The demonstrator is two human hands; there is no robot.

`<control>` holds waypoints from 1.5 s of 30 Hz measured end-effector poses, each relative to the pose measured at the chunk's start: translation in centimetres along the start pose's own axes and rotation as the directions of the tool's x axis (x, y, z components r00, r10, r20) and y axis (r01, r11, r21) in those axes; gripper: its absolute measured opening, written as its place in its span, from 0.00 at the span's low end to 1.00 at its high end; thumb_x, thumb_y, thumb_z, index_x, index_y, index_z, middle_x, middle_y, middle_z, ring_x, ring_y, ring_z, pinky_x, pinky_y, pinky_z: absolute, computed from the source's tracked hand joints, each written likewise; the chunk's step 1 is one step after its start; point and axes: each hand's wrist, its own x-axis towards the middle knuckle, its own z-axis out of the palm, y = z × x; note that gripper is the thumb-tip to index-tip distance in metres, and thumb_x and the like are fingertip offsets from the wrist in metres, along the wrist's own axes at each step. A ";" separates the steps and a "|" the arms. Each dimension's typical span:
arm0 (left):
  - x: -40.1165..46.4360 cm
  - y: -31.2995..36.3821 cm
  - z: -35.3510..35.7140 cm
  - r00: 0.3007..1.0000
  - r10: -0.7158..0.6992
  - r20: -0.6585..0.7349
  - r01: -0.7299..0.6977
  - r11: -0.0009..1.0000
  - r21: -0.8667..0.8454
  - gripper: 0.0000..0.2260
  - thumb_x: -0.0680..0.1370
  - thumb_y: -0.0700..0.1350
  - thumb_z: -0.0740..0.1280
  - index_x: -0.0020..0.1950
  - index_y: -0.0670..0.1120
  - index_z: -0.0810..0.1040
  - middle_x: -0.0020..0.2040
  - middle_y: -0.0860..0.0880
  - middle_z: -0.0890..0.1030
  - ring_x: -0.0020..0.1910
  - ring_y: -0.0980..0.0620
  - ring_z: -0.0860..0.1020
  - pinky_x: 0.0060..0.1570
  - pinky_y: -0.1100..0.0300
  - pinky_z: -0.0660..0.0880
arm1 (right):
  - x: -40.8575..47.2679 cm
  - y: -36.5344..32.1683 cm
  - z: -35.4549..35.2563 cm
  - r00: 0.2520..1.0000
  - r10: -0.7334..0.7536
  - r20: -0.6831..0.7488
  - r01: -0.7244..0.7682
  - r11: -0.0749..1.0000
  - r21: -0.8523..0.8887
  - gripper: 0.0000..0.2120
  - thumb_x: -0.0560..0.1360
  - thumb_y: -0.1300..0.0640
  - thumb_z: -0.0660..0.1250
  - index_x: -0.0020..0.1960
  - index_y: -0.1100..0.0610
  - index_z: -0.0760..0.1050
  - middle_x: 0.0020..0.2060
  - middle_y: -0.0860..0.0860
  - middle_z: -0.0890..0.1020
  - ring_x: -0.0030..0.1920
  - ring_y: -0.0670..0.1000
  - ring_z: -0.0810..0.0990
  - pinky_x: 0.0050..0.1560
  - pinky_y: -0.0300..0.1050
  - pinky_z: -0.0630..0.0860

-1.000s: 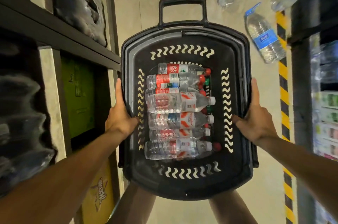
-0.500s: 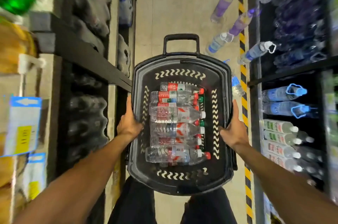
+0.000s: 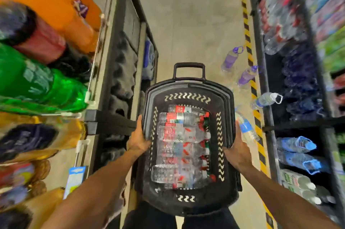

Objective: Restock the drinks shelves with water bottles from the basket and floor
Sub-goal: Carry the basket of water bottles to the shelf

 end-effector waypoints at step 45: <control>68.6 48.8 -32.3 0.981 0.195 0.011 -0.190 0.966 -0.177 0.52 0.69 0.48 0.81 0.82 0.50 0.49 0.64 0.39 0.81 0.58 0.36 0.82 0.58 0.45 0.79 | 68.3 -55.1 -26.4 0.995 -0.031 -0.093 0.016 0.988 -0.152 0.51 0.75 0.61 0.72 0.82 0.43 0.39 0.29 0.62 0.79 0.26 0.60 0.76 0.26 0.50 0.69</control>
